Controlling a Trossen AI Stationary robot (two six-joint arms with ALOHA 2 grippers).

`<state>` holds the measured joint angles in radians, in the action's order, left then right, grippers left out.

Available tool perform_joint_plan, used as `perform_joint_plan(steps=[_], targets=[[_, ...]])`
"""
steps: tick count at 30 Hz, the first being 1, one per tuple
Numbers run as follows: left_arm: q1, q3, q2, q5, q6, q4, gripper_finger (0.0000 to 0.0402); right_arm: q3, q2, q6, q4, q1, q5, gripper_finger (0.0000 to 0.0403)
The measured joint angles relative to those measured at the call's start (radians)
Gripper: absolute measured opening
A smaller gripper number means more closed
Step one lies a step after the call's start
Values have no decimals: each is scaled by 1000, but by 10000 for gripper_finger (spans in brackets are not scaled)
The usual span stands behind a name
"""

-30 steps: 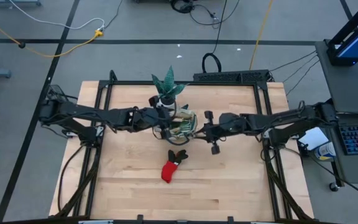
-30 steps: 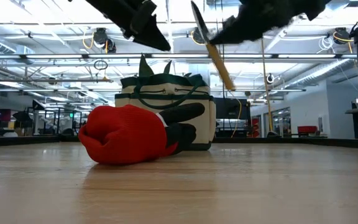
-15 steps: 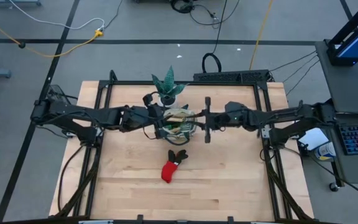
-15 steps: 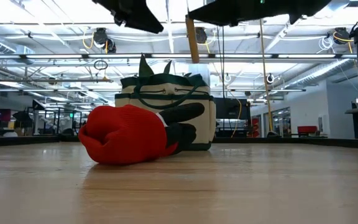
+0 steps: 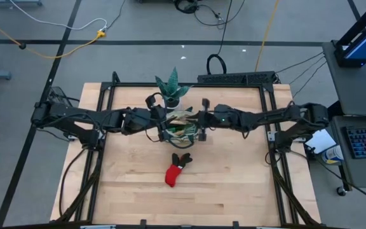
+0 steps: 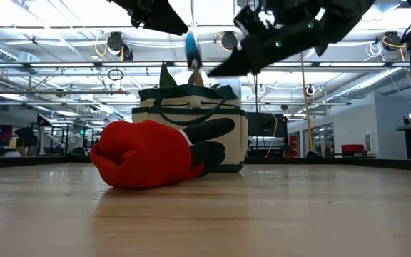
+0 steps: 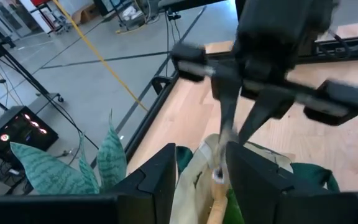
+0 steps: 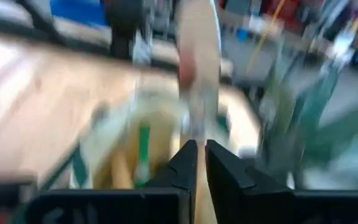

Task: Pick & Place Garden tools in Gardening bag
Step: Put the brown trowel into the gardening bag

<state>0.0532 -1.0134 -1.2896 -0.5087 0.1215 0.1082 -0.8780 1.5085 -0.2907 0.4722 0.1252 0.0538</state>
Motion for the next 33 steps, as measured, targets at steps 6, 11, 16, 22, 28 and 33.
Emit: perform_joint_plan(steps=[6, 11, 16, 22, 28, 33], targets=[[0, 0, 0, 0, -2, 19, 147, 1, -1, 58, -144, 25, 2, 1], [0, 0, 0, 0, -20, 40, 147, 1, -1, 62, -167, 26, -2, 2], [0, 0, 0, 4, -50, 74, 147, 1, -1, 60, -163, 26, -3, 4], [0, 0, 0, 13, -85, 143, 147, 1, -1, 40, -83, 26, -3, 4], [0, 0, 0, 30, -135, 224, 147, 1, -1, 40, -26, 26, -3, 4], [0, 0, 0, 102, -151, 257, 147, 1, -1, 1, -6, 26, -3, 4]])
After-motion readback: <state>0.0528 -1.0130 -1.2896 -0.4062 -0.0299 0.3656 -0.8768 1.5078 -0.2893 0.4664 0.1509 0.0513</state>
